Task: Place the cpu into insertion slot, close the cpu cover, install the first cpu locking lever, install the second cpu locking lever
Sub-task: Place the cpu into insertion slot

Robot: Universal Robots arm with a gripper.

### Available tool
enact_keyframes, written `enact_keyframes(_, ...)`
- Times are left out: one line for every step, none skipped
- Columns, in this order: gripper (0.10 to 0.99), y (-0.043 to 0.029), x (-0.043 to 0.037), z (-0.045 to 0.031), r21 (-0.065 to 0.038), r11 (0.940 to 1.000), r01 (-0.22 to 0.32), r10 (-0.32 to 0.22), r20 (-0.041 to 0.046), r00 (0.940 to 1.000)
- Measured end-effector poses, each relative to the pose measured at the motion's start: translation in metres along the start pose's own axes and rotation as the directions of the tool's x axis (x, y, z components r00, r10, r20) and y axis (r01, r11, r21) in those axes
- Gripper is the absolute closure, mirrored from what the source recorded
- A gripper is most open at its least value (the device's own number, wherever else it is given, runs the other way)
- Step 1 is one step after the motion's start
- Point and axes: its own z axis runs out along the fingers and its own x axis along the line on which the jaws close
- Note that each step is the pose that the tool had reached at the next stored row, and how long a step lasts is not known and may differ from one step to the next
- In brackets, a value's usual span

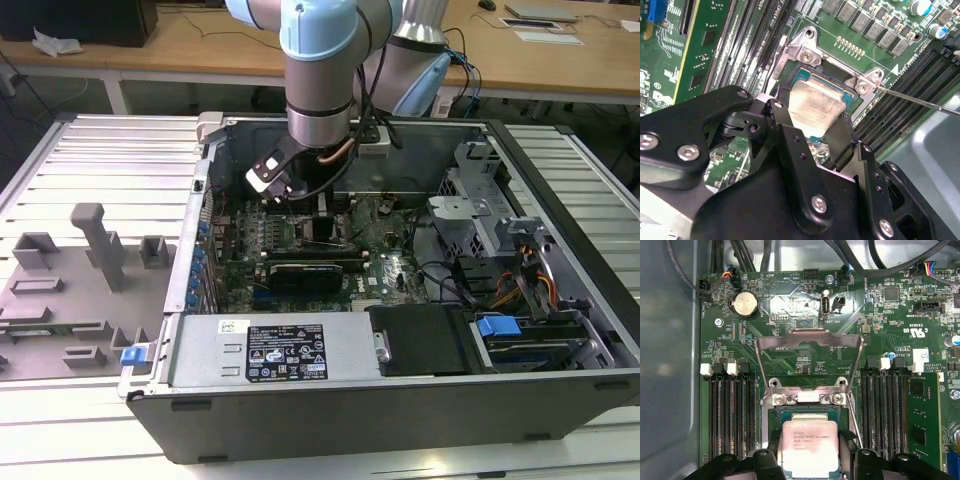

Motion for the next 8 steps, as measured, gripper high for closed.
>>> enact_keyframes(0.549,0.0,0.0,0.0,0.0,1.0,0.0,0.0,-0.0002,1.0)
enact_keyframes(0.549,0.0,0.0,0.0001,0.0,1.0,0.0,0.0,-0.0001,1.0)
enact_keyframes(0.549,0.0,0.0,0.0001,0.0,1.0,0.0,0.0,-0.0002,1.0)
enact_keyframes(0.549,0.0,0.0,0.0001,0.0,1.0,0.0,0.0,-0.0003,1.0)
enact_keyframes(0.537,0.0,0.0,0.0001,0.0,1.0,0.0,0.0,-0.0004,1.0)
enact_keyframes(0.471,0.0,0.0,0.0001,0.0,1.0,0.0,0.0,-0.0003,1.0)
enact_keyframes(0.471,0.0,0.0,0.0001,0.0,1.0,0.0,0.0,-0.0003,1.0)
enact_keyframes(0.471,0.0002,0.0001,-0.0021,0.0,1.0,0.0,0.0,-0.0004,1.0)
